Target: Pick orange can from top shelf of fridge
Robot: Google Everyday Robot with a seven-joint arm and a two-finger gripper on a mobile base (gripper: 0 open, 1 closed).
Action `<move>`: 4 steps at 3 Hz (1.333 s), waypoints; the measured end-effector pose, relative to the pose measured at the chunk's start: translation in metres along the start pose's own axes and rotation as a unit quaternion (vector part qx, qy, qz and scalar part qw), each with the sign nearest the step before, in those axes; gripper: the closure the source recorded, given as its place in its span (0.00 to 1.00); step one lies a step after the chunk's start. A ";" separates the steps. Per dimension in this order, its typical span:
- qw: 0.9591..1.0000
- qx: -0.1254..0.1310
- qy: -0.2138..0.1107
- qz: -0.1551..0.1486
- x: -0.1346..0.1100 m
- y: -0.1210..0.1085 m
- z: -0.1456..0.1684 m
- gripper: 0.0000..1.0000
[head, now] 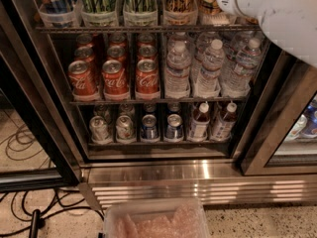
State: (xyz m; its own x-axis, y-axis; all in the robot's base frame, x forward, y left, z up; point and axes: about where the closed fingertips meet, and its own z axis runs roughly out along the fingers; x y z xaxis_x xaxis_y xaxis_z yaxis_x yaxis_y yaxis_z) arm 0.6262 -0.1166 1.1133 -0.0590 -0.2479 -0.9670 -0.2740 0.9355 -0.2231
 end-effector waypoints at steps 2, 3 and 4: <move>0.999 -0.042 -0.003 -0.028 -0.048 0.048 -0.058 1.00; 0.998 -0.047 0.009 -0.028 -0.053 0.048 -0.097 1.00; 0.998 -0.057 -0.005 -0.020 -0.070 0.059 -0.109 1.00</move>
Offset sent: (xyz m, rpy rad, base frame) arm -0.1158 0.0225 0.0607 -0.0197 0.0537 0.1466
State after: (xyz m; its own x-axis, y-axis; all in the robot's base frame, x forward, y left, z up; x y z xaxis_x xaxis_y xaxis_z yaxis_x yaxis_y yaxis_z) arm 0.5099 -0.0715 1.1813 -0.0358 -0.2813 -0.9589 -0.3828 0.8903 -0.2469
